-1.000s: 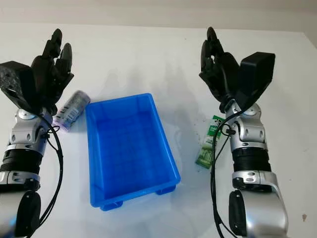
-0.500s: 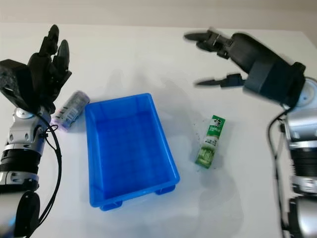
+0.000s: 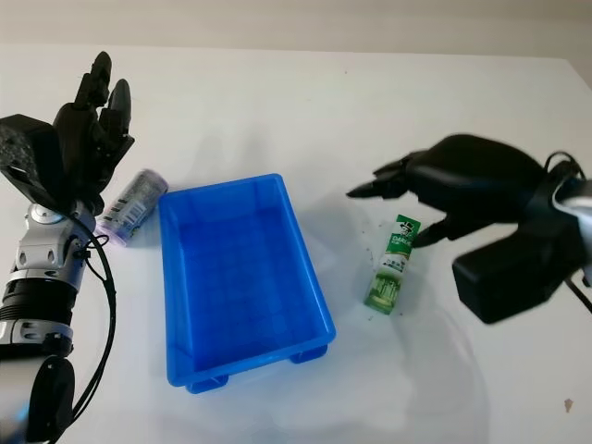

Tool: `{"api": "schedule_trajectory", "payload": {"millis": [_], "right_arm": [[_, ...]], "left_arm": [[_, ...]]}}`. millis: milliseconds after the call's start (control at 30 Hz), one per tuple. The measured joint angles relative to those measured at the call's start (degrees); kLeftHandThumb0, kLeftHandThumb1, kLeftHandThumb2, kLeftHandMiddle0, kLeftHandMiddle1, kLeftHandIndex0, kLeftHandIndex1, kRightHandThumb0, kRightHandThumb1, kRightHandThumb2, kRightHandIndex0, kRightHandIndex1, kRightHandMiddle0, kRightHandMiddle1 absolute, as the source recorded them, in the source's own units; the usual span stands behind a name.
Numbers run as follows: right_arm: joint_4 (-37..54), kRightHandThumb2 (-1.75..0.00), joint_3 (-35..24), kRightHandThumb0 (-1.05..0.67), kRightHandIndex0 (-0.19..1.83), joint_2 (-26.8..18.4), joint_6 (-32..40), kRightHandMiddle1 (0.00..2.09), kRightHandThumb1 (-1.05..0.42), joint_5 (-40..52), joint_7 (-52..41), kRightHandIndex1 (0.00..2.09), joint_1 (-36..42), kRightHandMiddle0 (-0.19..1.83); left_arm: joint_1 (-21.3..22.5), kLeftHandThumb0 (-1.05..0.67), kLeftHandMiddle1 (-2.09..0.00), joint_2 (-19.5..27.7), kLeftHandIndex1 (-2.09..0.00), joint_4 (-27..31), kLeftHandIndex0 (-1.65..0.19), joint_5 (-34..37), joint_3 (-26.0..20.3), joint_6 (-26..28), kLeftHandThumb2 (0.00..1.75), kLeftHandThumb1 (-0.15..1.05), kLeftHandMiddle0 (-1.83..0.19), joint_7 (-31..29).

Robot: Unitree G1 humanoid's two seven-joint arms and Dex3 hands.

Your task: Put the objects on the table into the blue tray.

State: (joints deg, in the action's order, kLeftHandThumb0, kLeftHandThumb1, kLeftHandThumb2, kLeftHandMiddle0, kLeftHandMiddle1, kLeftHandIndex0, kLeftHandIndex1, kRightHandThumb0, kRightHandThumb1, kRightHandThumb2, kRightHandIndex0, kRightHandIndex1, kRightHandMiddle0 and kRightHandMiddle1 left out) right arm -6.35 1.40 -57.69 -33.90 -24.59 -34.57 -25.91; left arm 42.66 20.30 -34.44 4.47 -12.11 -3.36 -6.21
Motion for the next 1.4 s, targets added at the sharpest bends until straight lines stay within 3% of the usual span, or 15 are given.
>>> {"api": "schedule_trajectory", "payload": {"millis": [900, 933, 1000, 1067, 1133, 1400], "right_arm": [[-3.6, -0.06, 0.1, -0.17, 0.56, -0.3, -5.1, 0.12, -1.04, -3.6, 6.3, 0.15, 7.1, 0.55], [-4.3, -0.07, 0.1, -0.16, 0.56, -0.3, -6.1, 0.28, -1.04, -3.8, 7.5, 0.21, 7.1, 0.50], [-6.2, -0.10, 0.2, -0.14, 0.48, -0.1, -8.1, 0.88, -1.05, -4.3, 9.9, 0.43, 7.1, 0.23], [-8.8, -0.15, 0.5, -0.13, 0.27, 0.5, -10.4, 1.17, -1.05, -4.9, 12.9, 0.92, 7.0, 0.12], [-10.6, -0.17, 1.2, -0.15, 0.14, 0.7, -11.9, 1.26, -1.05, -6.1, 15.1, 1.23, 6.7, 0.10], [-13.7, -0.09, 3.5, -0.18, 0.07, 1.0, -14.0, 1.44, -1.05, -8.5, 18.7, 1.60, 4.5, 0.14]], "left_arm": [[0.0, -0.64, -0.06, 0.7, -0.06, -1.5, 0.06, -0.5, 0.2, 0.0, 0.58, 1.05, 0.06, -1.3], [0.0, -0.65, -0.06, 0.7, -0.06, -1.5, 0.05, -0.5, 0.2, 0.0, 0.58, 1.05, 0.06, -1.4], [0.0, -0.66, -0.05, 0.8, -0.06, -1.5, 0.06, -0.5, 0.2, 0.0, 0.58, 1.05, 0.06, -1.4], [0.0, -0.66, -0.05, 0.8, -0.06, -1.5, 0.06, -0.5, 0.2, 0.0, 0.57, 1.05, 0.06, -1.3], [0.0, -0.66, -0.05, 0.8, -0.06, -1.5, 0.06, -0.5, 0.2, 0.1, 0.57, 1.05, 0.06, -1.3], [0.0, -0.65, -0.05, 0.8, -0.06, -1.4, 0.06, -0.6, 0.3, 0.2, 0.58, 1.05, 0.07, -1.2]]}}
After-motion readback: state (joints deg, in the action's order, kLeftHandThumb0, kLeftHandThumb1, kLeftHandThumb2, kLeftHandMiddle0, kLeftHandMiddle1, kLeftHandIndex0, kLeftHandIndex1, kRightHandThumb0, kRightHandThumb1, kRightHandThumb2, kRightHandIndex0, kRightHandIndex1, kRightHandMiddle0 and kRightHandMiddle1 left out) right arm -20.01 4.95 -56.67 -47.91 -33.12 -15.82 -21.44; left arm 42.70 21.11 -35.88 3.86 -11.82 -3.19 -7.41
